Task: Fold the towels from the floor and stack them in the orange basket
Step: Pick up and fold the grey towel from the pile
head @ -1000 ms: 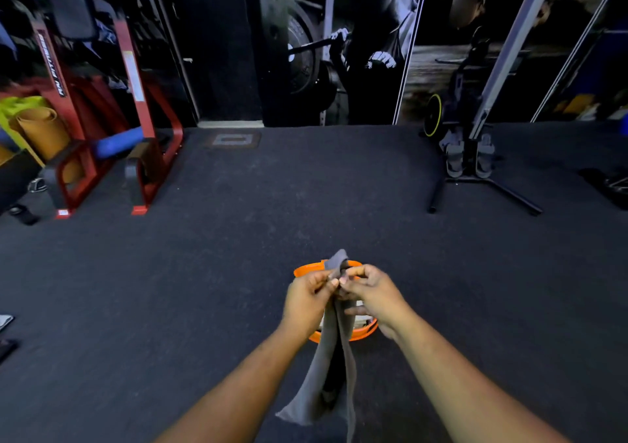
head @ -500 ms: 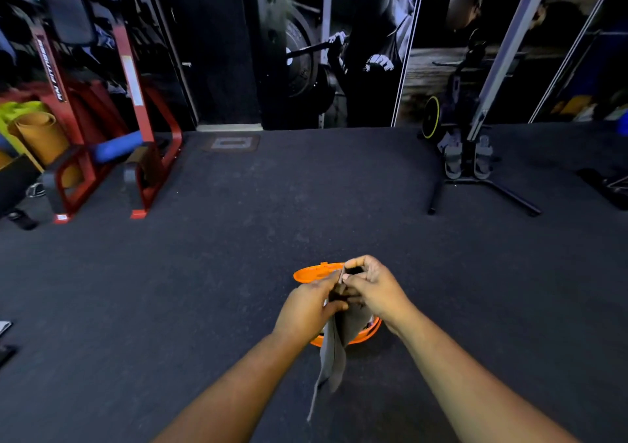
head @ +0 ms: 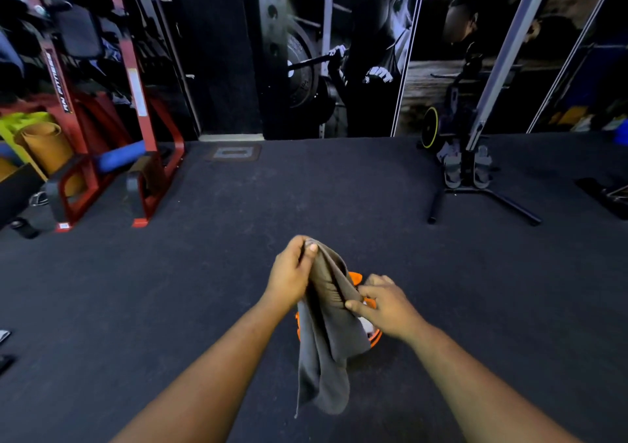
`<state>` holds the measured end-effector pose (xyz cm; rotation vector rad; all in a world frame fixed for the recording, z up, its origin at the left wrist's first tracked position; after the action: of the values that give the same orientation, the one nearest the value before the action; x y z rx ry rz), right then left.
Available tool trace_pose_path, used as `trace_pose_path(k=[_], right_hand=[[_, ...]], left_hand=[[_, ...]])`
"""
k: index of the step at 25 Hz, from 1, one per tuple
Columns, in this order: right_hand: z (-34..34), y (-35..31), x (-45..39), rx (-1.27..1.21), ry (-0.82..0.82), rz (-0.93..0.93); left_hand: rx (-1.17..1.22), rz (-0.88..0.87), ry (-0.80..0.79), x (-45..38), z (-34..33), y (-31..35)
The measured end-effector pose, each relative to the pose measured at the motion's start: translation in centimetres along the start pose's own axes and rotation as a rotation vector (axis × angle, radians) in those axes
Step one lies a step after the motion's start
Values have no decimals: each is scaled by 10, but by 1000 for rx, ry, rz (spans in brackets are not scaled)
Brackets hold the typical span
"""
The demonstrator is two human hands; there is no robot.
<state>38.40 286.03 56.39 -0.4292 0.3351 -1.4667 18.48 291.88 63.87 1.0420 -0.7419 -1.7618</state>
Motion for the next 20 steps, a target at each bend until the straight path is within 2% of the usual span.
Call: trace_pose_path(k=[3,4,6,8,9,11,13,15,20], right_hand=[[25,6,-5,335,-31,-119],[43,7,-8,421,37,-147],[90,-3,-15,553,305,-124],[126,-18,-17,598,490,-84],[133,-21,-19,592,479,-88],[136,-20,-26,539,347,-147],[140,-18,-28,358,325,-168],[148,-11,-27,16,363,-196],[156,-9,-27,-729,363,-91]], left_hand=[[-35,35,24,-21,21,-6],[-69,29,16,-25,27,-8],[-134,18,10,-32,38,-17],[-206,24,5,-37,46,-28],[-236,28,-2,-40,48,-29],[-261,37,-14,-46,48,-26],[-221,45,7,-50,48,-20],[-128,61,36,-52,50,-16],[127,102,50,-50,50,-2]])
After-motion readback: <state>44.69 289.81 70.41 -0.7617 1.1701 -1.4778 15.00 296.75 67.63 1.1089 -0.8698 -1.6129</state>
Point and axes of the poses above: each hand's wrist, its own x-axis away from the middle knuckle, its own z-axis out of the back of the hand, y = z × x, the point moved 8 cm from there along -x, towards the middle knuckle, and after that the axes turned 6 degrees about -z, right-handed, at the moved point
